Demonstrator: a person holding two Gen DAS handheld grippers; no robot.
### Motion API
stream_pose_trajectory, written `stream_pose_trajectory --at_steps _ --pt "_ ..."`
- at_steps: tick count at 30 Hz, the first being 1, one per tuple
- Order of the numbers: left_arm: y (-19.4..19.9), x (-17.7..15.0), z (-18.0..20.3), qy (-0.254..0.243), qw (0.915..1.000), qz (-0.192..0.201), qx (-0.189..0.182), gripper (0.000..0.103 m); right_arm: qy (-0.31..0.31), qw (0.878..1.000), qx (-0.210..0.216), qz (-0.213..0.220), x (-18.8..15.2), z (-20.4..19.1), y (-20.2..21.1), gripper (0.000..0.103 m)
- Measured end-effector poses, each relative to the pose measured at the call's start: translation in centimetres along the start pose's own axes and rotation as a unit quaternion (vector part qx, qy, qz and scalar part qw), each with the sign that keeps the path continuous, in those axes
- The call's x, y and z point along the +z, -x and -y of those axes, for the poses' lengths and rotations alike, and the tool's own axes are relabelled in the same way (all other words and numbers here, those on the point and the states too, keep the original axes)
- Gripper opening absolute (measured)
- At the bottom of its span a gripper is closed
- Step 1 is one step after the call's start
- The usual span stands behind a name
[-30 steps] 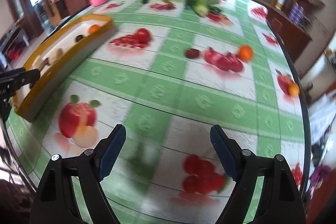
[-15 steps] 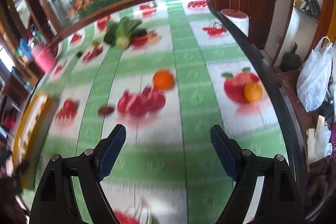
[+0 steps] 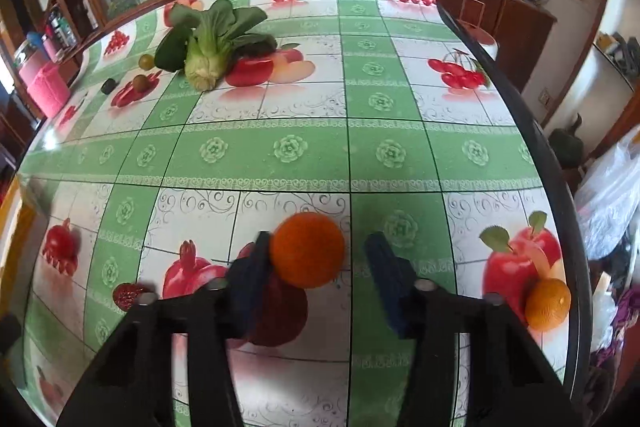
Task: Organize fruits
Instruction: 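Grasp an orange with the right tool while the left tool grasps a red tomato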
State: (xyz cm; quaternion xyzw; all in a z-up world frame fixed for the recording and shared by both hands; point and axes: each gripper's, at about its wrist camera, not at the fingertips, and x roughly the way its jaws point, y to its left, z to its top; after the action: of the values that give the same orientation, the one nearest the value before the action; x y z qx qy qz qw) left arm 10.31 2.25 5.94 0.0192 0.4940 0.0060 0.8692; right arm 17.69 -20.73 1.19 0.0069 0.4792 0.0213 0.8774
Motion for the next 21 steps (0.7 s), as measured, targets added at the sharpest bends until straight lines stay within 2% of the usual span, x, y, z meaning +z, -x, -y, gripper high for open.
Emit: stream_pose_trajectory --at_steps 1,3,6,9,13,16,17,18,19,21 --pt "-0.6 0.4 0.1 0.002 1.0000 -0.003 0.002 0.090 0.003 1.000 0.000 0.001 -0.1 0.1 0.1 0.035" --pt "-1.9 1.0 0.3 0.003 0.9999 -0.014 -0.004 0.072 0.004 1.000 0.003 0.003 -0.1 0.1 0.0 0.035" --pt "-4.2 1.6 0.1 0.020 0.9978 -0.050 -0.038 0.065 0.006 1.000 0.005 0.008 -0.3 0.2 0.0 0.035" --pt "-5.4 1.9 -0.2 0.045 0.9950 -0.068 -0.058 0.064 0.017 1.000 0.001 0.012 -0.4 -0.1 0.0 0.036" --pt "-6.3 2.2 0.1 0.050 0.9936 -0.067 -0.077 0.064 0.023 1.000 -0.001 0.013 -0.4 -0.3 0.0 0.037" --pt "-6.5 2.6 0.0 0.055 0.9934 -0.050 -0.087 0.064 0.023 1.000 -0.003 0.017 -0.4 -0.3 -0.1 0.035" --pt "-6.5 2.6 -0.1 0.059 0.9929 -0.045 -0.093 0.058 0.023 1.000 -0.002 0.018 -0.4 -0.2 -0.1 0.035" --pt "-6.4 2.5 -0.3 0.064 0.9922 -0.040 -0.099 0.044 0.022 1.000 -0.002 0.019 -0.4 -0.2 0.0 0.035" --pt "-6.4 2.5 -0.6 0.070 0.9910 -0.039 -0.107 0.037 0.020 1.000 -0.002 0.019 -0.4 -0.2 0.0 0.035" --pt "-6.3 2.2 -1.0 0.080 0.9883 -0.041 -0.123 0.036 0.019 1.000 -0.003 0.019 -0.5 -0.2 0.1 0.035"
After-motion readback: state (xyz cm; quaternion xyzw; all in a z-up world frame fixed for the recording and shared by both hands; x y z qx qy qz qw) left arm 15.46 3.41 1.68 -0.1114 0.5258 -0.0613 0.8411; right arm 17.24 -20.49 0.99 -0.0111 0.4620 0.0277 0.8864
